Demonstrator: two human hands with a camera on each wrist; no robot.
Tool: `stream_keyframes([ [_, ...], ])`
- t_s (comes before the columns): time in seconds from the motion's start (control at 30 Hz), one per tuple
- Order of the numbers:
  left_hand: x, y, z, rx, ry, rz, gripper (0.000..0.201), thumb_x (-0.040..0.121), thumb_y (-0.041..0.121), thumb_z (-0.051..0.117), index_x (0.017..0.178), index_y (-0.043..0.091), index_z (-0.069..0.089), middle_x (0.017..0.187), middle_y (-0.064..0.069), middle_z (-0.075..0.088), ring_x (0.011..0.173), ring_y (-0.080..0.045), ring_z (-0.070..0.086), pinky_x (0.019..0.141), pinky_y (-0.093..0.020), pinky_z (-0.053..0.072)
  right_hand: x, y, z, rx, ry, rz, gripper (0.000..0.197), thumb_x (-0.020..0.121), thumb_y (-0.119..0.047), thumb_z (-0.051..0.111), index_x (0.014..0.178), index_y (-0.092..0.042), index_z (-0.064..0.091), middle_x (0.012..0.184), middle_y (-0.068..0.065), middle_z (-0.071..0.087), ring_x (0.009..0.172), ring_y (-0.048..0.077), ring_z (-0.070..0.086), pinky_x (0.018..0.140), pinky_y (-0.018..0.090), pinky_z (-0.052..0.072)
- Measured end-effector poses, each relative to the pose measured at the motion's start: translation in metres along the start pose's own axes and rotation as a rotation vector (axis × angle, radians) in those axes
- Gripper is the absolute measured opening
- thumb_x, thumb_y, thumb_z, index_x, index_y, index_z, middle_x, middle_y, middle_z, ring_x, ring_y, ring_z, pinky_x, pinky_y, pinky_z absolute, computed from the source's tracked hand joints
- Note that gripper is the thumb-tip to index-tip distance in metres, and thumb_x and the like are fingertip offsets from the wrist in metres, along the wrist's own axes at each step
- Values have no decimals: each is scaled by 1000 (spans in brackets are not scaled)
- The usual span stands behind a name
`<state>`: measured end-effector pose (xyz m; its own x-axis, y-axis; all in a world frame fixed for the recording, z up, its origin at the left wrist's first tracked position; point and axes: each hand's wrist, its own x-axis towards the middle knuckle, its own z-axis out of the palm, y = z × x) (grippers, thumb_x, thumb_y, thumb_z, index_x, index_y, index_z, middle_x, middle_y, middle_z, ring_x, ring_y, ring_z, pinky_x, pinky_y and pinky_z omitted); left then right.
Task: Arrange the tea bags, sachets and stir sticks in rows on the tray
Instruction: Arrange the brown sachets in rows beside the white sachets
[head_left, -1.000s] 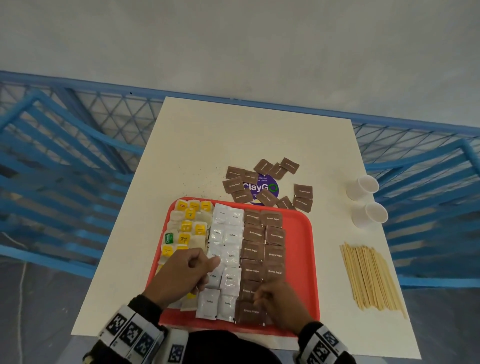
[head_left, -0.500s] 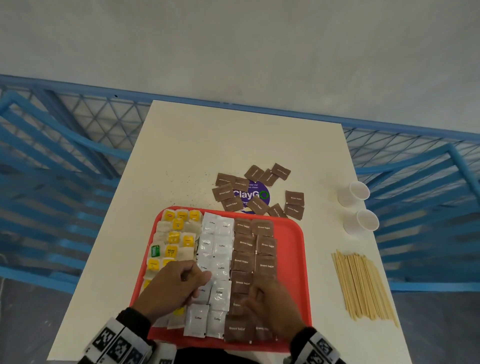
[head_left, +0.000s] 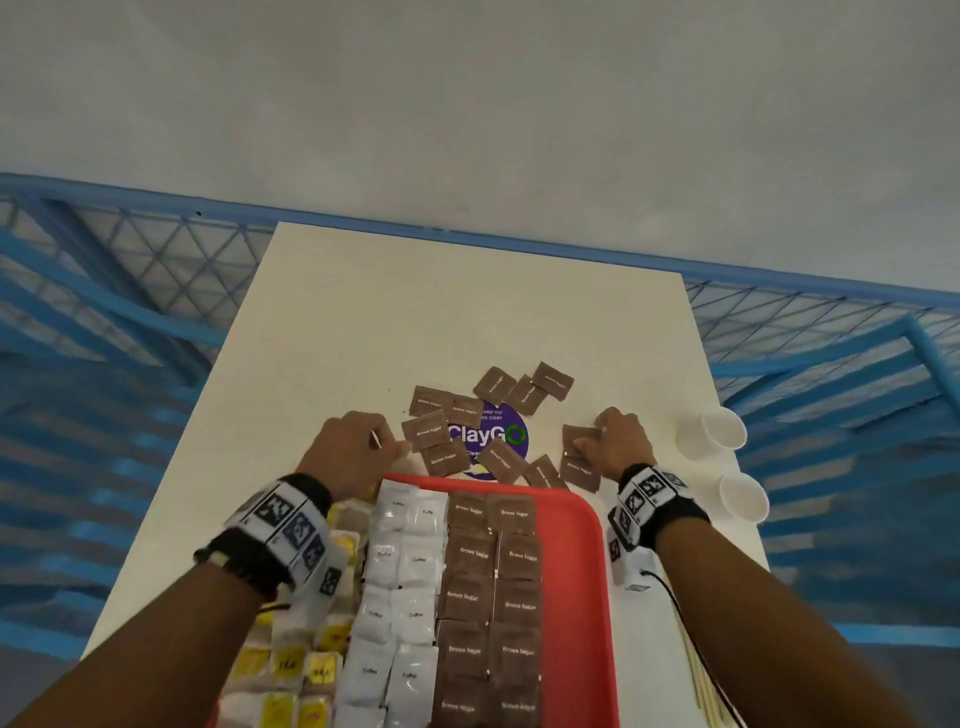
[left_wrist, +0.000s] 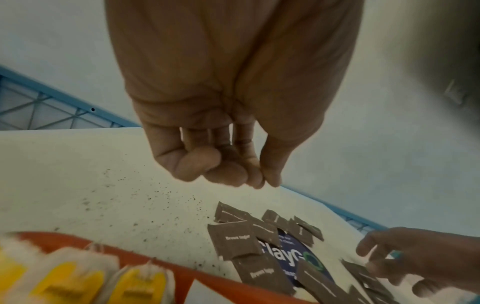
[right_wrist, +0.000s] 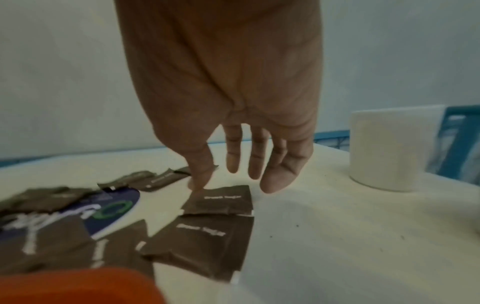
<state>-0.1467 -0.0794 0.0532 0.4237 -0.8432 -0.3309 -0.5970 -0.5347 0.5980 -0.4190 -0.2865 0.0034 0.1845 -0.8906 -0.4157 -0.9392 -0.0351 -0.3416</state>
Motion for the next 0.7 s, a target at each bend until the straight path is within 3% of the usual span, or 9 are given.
stream_keyframes([
  [0.07, 24, 5, 4, 10, 6, -27, 28, 89, 35, 70, 67, 24, 56, 71, 8, 63, 66, -8, 56, 60, -22, 38, 12, 1, 7, -72, -60, -81, 55, 83, -25, 69, 133, -18, 49, 130, 9, 46, 121, 34, 47, 98, 47, 47],
  [0.13, 47, 8, 10, 30, 10, -42, 23, 87, 28, 73, 70, 25, 57, 80, 5, 66, 74, -14, 59, 69, -28, 45, 21, 4, 12, -136, -88, -141, 59, 81, -23, 70, 136, -23, 48, 130, 5, 45, 121, 30, 44, 98, 47, 47],
  [0.23, 74, 17, 19, 137, -41, -7, 14, 85, 19, 71, 92, 25, 60, 106, -3, 65, 96, -24, 60, 86, -39, 51, 30, 14, 15, -16, -114, -122, 43, 79, -14, 73, 117, -18, 55, 116, 5, 59, 103, 24, 57, 76, 31, 49],
  [0.27, 82, 20, 23, 220, -73, 18, 24, 86, 20, 70, 106, 24, 59, 116, -4, 61, 104, -26, 58, 91, -41, 49, 32, 17, 15, 9, -127, -120, 33, 79, -12, 73, 108, -15, 57, 109, 6, 63, 93, 21, 61, 67, 26, 46],
  [0.33, 97, 26, 31, 412, -138, 73, 53, 85, 23, 71, 133, 27, 48, 134, -4, 50, 121, -28, 51, 98, -45, 43, 33, 18, 12, -14, -132, -130, 15, 82, -11, 69, 93, -14, 58, 101, 7, 66, 85, 20, 60, 64, 26, 42],
  [0.43, 115, 31, 40, 596, -230, 120, 88, 79, 28, 80, 151, 29, 29, 155, -1, 32, 139, -29, 34, 108, -49, 33, 26, 1, 3, 14, -95, -188, 6, 83, -6, 61, 83, -11, 60, 94, 9, 65, 85, 23, 58, 58, 25, 38],
  [0.5, 120, 30, 45, 668, -269, 120, 93, 74, 31, 84, 150, 28, 31, 153, -2, 34, 138, -29, 33, 109, -49, 31, 16, -19, 0, 96, -118, -226, 9, 82, -6, 64, 78, -13, 61, 86, 4, 64, 77, 17, 56, 56, 19, 37],
  [0.6, 122, 27, 52, 677, -247, 122, 79, 71, 32, 86, 136, 24, 43, 139, -4, 43, 129, -30, 38, 104, -48, 34, 5, -60, 7, 160, -205, -359, 12, 81, -9, 66, 71, -11, 60, 74, -1, 61, 67, 12, 55, 61, 23, 43],
  [0.7, 121, 23, 56, 650, -235, 105, 64, 74, 32, 83, 125, 20, 46, 129, -5, 51, 124, -31, 40, 100, -47, 35, 4, -101, 28, 141, -213, -517, 13, 80, -12, 71, 74, -12, 60, 81, 1, 58, 76, 15, 55, 69, 26, 43],
])
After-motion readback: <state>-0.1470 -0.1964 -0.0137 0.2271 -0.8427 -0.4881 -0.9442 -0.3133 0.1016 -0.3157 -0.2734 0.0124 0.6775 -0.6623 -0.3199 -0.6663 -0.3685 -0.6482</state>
